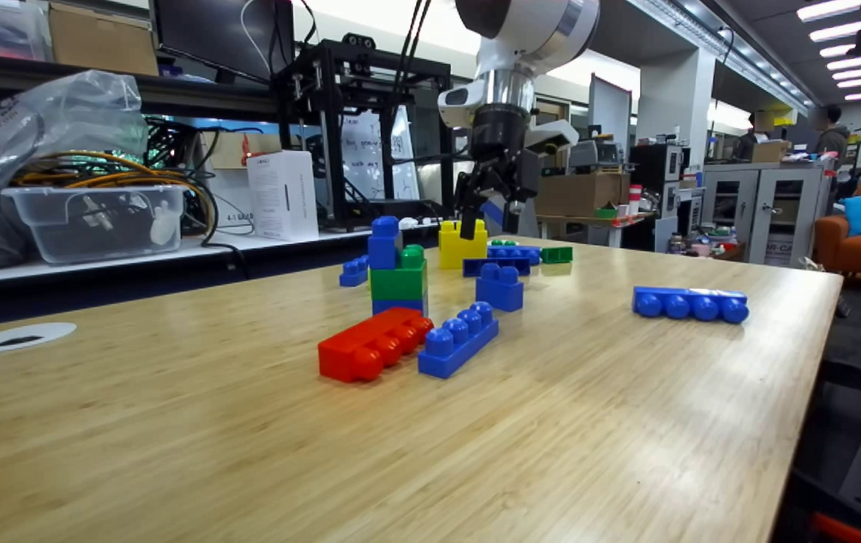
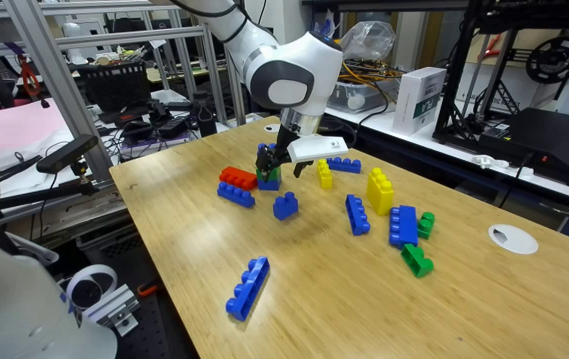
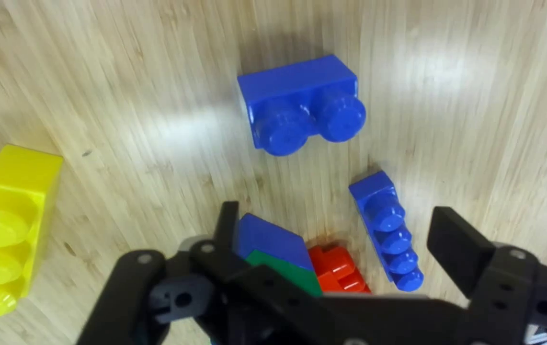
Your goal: Stack the blue block on the blue and green blocks.
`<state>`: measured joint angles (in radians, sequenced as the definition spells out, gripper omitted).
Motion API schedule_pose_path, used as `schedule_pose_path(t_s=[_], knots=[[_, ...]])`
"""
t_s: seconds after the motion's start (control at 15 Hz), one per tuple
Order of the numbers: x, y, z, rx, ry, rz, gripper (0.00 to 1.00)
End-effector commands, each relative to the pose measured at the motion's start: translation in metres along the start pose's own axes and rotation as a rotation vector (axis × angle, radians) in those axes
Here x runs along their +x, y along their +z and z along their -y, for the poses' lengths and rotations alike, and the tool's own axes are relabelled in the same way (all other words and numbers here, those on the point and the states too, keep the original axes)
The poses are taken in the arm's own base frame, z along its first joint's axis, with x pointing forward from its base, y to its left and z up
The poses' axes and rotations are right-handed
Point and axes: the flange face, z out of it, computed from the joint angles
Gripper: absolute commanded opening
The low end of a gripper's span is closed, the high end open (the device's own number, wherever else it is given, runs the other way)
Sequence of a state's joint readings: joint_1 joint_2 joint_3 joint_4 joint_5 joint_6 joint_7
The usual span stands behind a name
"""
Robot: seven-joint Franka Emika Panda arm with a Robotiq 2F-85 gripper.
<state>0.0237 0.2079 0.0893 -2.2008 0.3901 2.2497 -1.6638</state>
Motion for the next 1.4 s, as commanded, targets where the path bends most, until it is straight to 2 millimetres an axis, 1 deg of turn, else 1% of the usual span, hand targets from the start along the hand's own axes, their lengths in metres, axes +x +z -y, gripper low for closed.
schedule_pose_path(t_s=[0.0,0.2,0.33,0.73,1.33], knots=[[0.001,0.015,-0.002,-0.009,-0.037,0.02,1.0],[0.001,0.03,0.0,-0.001,-0.058,0.029,1.0],[0.0,0.035,0.002,-0.002,-0.068,0.042,1.0],[-0.005,0.036,0.005,-0.006,-0.116,0.093,1.0],[-0.011,0.045,0.009,0.006,-0.2,0.127,1.0]])
